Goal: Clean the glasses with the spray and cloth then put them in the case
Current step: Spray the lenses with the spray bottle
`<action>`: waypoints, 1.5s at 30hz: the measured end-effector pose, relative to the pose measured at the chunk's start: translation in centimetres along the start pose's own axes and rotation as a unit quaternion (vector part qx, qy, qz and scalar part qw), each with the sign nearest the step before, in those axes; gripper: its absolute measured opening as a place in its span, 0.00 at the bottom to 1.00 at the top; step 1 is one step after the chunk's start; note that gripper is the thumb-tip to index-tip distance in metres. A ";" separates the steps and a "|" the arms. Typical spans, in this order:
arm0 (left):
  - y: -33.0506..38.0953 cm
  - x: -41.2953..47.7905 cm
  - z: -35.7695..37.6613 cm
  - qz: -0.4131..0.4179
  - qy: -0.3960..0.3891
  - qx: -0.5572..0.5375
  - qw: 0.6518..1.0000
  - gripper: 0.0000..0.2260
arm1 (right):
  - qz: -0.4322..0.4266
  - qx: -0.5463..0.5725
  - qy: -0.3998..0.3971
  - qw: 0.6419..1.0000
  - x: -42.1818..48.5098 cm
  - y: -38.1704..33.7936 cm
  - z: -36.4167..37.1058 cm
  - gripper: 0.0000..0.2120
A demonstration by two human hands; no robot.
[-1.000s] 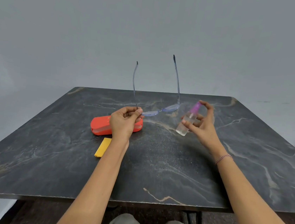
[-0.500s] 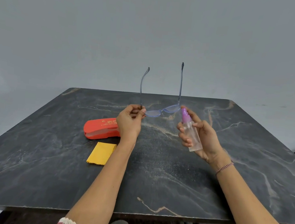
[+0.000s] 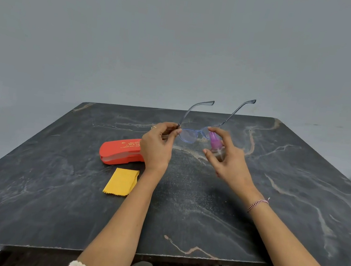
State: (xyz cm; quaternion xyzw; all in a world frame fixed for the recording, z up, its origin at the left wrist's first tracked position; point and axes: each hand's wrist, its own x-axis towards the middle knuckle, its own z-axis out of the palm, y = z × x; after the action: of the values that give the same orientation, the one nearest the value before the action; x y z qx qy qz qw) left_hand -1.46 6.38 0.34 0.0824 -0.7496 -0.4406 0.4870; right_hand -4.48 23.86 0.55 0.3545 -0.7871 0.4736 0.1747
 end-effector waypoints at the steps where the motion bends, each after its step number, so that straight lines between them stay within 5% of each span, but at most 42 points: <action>1: 0.0 0.0 0.0 0.005 0.001 0.001 1.000 0.04 | -0.009 -0.025 0.006 1.000 0.0 -0.1 0.1 0.22; 17: 0.2 -0.6 0.3 0.044 -0.015 -0.012 0.999 0.05 | 0.001 -0.101 0.053 0.993 0.1 0.3 0.2 0.15; 23: 0.2 -0.5 0.4 0.046 -0.014 -0.012 0.999 0.06 | 0.004 -0.094 0.081 0.992 0.3 0.6 0.2 0.20; 36: 0.8 -0.8 0.2 0.065 -0.027 -0.009 0.997 0.06 | 0.027 -0.209 0.036 0.977 0.2 0.9 0.3 0.19; 45: 0.4 -0.4 0.0 0.046 -0.019 -0.021 0.999 0.06 | 0.100 -0.213 0.109 0.966 0.5 1.8 -1.3 0.19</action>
State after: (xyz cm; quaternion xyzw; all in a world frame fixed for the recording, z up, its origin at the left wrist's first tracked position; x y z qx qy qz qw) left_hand -1.13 6.80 0.38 0.0295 -0.7523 -0.4345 0.4943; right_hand -6.22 25.29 0.39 0.1747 -0.8775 0.3457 0.2828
